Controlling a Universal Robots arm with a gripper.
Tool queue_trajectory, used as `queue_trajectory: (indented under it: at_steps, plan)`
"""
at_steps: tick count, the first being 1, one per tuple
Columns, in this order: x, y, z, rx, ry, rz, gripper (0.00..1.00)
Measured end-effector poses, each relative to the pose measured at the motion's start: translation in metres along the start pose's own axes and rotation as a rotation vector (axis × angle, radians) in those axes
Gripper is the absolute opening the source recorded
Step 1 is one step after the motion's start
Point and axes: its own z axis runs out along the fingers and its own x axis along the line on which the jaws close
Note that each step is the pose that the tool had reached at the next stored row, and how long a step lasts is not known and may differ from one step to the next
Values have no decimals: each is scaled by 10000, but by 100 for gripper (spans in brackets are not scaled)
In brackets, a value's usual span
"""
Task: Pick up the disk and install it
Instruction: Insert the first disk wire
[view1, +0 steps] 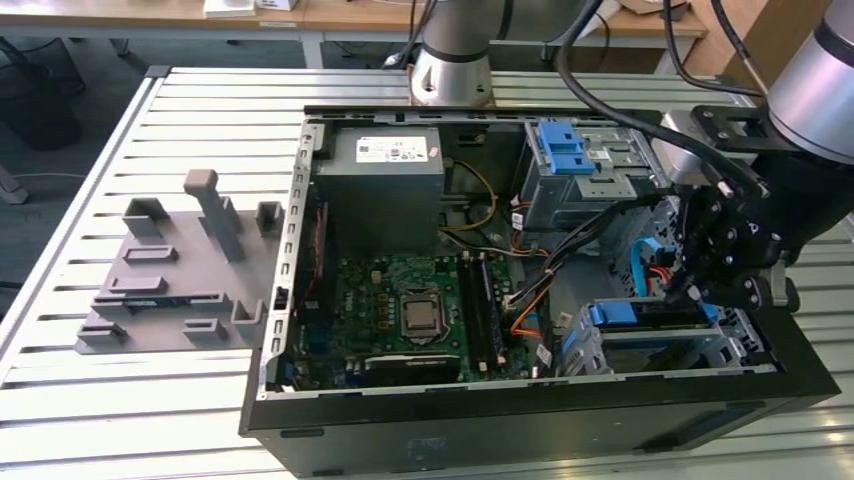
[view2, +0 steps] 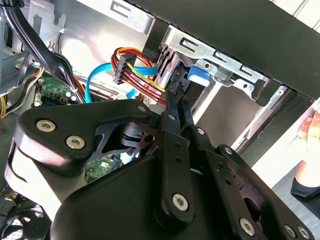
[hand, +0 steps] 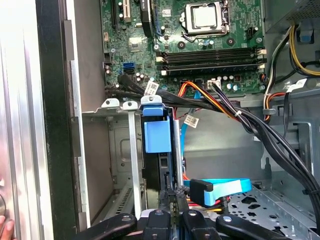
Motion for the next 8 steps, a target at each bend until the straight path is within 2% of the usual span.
queue_trajectory:
  at_steps: [8]
  plan:
    - [-1, -6, 2, -3, -8, -32, 16]
